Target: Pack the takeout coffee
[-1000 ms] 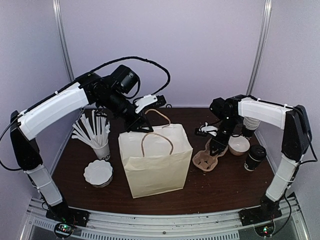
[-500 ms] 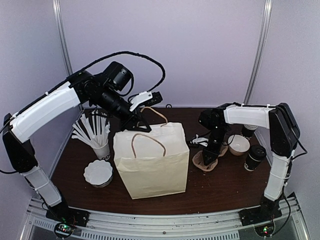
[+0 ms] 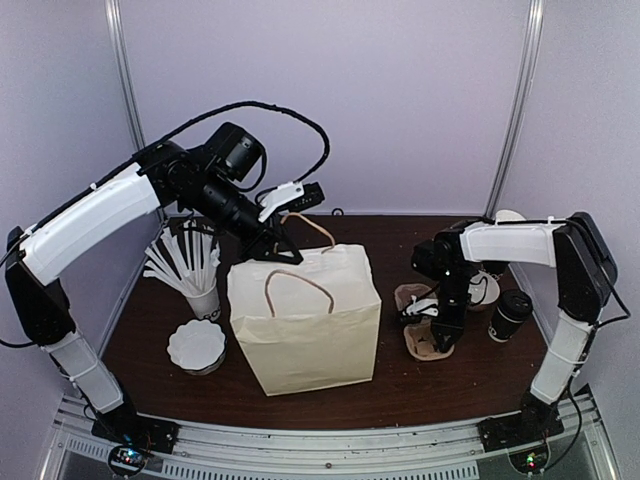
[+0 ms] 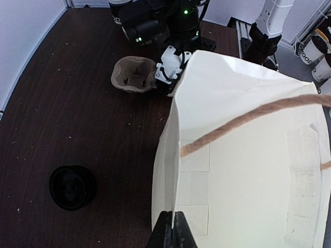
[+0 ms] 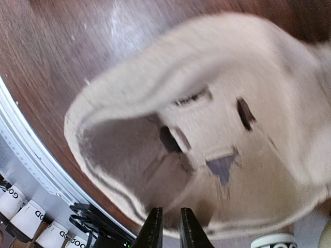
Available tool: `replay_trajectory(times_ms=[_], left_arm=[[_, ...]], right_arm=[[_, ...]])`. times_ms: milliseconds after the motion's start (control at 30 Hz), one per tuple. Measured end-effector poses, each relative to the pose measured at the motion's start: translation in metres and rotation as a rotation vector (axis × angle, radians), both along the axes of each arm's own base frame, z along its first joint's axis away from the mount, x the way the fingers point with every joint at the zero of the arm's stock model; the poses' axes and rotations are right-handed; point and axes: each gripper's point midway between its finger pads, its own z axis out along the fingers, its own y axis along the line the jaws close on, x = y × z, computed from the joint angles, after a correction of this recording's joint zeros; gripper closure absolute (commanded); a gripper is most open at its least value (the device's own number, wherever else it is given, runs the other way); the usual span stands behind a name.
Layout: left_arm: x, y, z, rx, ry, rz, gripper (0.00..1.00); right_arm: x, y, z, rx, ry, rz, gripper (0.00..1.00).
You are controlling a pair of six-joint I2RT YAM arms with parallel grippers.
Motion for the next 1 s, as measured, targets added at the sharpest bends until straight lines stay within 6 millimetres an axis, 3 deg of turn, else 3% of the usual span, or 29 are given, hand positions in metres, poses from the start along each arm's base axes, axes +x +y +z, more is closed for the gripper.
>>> replay_trajectory(times_ms=[333,433,600,733,867,1000], left_arm=[[-0.001,0.000,0.000,-0.004,0.003,-0.006,1.00],[-0.001,0.000,0.000,-0.004,0.003,-0.006,1.00],[-0.001,0.000,0.000,-0.004,0.003,-0.006,1.00],[-0.001,0.000,0.000,-0.004,0.003,-0.006,1.00],[-0.001,0.000,0.000,-0.003,0.003,-0.006,1.00],[-0.001,0.000,0.000,-0.004,0.003,-0.006,1.00]], right_arm=[[0.026,-0.046,0.010,-0.105,-0.105,-0.074,0.84],[0.034,-0.051,0.013,-0.108,-0.126,-0.100,0.83],[0.038,-0.035,0.032,-0.013,-0.159,-0.118,0.85],[0.029,-0.015,0.046,0.081,-0.165,-0.106,0.86],[0.015,-0.001,0.031,0.106,-0.103,-0.082,0.87],[0.002,-0.004,0.007,0.069,-0.032,-0.087,0.88]])
